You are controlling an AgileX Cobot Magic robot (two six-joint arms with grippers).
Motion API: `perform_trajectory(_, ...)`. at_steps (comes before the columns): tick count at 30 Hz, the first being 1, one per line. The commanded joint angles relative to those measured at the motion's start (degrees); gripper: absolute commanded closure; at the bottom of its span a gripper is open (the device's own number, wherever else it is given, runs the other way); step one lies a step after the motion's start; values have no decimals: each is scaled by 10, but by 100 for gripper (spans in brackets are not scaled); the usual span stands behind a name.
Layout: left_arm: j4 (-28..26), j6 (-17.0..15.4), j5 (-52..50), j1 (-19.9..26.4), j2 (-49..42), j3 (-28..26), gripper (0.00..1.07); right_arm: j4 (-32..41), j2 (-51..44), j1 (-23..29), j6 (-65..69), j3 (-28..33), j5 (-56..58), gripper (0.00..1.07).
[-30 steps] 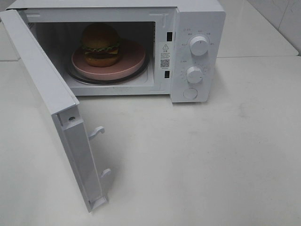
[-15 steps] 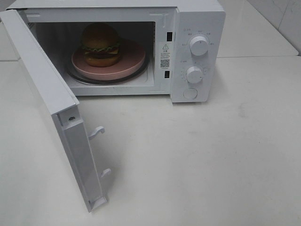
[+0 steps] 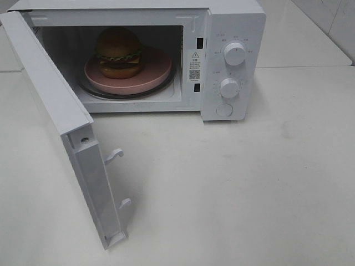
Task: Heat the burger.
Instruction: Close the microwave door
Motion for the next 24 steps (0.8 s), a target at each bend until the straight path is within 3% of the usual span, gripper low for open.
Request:
perform_trajectory(1, -2, -2, -6, -2, -3, 1, 9, -1, -17, -5, 2, 1, -6, 39)
perform_trajectory(11, -25, -2, -32, -2, 6, -13, 9, -1, -17, -5, 2, 1, -6, 39)
perform_trajectory(16, -19, -2, -44, -2, 61, -14, 18, -1, -17, -5, 2, 1, -6, 39)
perform_trajectory(18, -19, -2, -45, -2, 101, -14, 31, -1, -17, -5, 2, 1, -6, 39)
perform_trajectory(19, -19, -2, -45, -2, 101, -14, 31, -1, -17, -5, 2, 1, -6, 39)
perform_trajectory(21, -18, -2, -52, -2, 159, -14, 56, -1, -17, -5, 2, 1, -6, 39)
perform_trajectory(23, -18, -2, -60, -2, 168, -15, 61, -1, -17, -5, 2, 1, -6, 39)
perform_trajectory(24, -23, -2, -95, -2, 190, -13, 74, -1, -17, -5, 2, 1, -6, 39)
